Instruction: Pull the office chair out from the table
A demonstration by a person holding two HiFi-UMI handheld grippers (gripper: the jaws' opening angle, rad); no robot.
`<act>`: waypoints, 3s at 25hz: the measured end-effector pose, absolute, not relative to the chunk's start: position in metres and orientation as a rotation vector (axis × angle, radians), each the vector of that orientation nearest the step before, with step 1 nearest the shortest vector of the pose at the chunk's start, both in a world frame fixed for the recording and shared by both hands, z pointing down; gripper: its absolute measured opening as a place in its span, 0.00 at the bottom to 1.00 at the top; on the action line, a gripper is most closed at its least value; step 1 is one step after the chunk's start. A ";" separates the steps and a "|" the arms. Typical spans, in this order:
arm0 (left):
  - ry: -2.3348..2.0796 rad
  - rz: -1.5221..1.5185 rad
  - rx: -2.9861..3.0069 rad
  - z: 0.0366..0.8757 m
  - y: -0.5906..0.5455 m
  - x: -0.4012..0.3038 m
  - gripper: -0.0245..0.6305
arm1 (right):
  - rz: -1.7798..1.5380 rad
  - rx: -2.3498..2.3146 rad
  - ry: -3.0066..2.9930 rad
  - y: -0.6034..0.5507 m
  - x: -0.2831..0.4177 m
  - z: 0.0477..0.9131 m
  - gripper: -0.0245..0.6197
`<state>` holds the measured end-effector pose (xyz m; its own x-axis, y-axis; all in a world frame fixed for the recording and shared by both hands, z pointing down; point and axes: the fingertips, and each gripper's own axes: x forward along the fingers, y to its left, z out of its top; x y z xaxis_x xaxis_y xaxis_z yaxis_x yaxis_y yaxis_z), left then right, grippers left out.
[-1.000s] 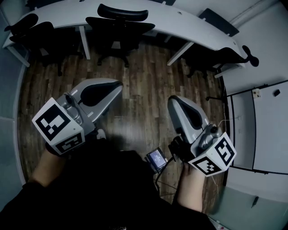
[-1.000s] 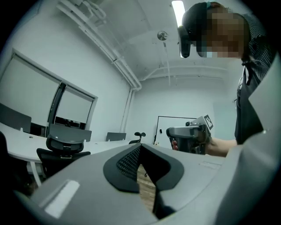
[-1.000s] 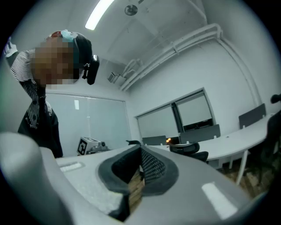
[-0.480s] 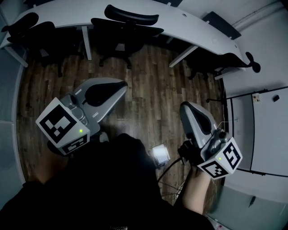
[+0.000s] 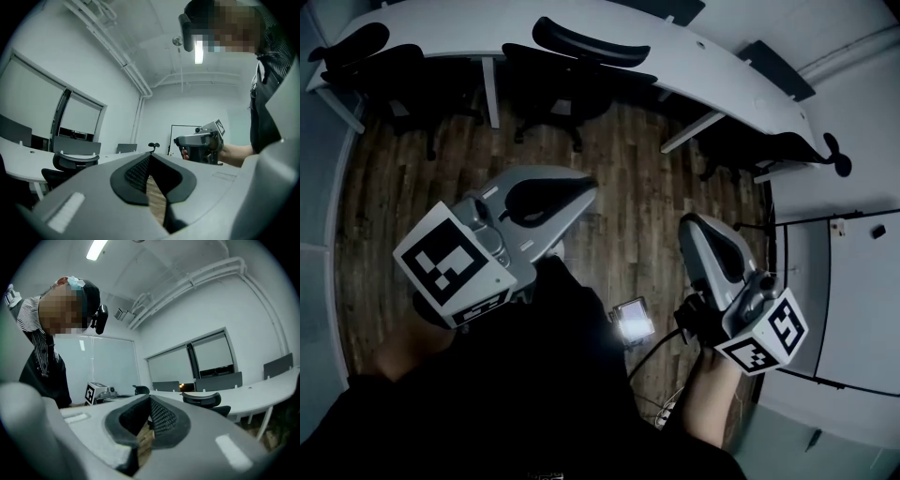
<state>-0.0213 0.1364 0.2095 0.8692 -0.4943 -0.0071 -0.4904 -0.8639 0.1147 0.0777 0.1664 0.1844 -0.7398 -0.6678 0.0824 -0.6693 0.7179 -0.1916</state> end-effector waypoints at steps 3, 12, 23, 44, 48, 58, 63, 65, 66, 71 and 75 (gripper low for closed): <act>-0.795 -0.028 2.934 0.218 0.114 -0.024 0.04 | 0.335 1.097 -2.919 0.142 0.076 0.191 0.04; -0.856 -0.008 2.928 0.225 0.020 0.000 0.04 | 0.347 1.005 -2.956 0.046 0.094 0.205 0.04; -0.901 0.072 2.881 0.225 -0.108 0.036 0.04 | 0.400 0.894 -3.000 -0.085 0.131 0.204 0.04; -1.101 0.179 2.763 0.263 -0.172 0.025 0.04 | 0.480 0.721 -3.036 -0.165 0.141 0.250 0.04; -1.085 0.157 2.762 0.270 -0.181 0.012 0.04 | 0.442 0.709 -3.022 -0.173 0.123 0.252 0.04; -0.991 0.105 2.917 0.231 -0.249 0.003 0.04 | 0.328 0.798 -2.999 -0.226 0.096 0.218 0.04; -0.960 -0.030 2.808 0.235 -0.299 -0.038 0.04 | 0.295 0.847 -2.981 -0.270 0.066 0.212 0.04; -0.951 0.006 2.835 0.237 -0.313 -0.049 0.04 | 0.278 0.861 -2.976 -0.284 0.054 0.207 0.04; -0.936 0.012 2.850 0.234 -0.314 -0.052 0.04 | 0.268 0.863 -2.971 -0.286 0.050 0.204 0.04; -0.865 0.050 2.908 0.233 -0.319 -0.056 0.04 | 0.251 0.901 -2.922 -0.295 0.043 0.203 0.04; -0.767 0.056 2.952 0.239 -0.321 -0.059 0.04 | 0.263 0.943 -2.868 -0.301 0.046 0.212 0.04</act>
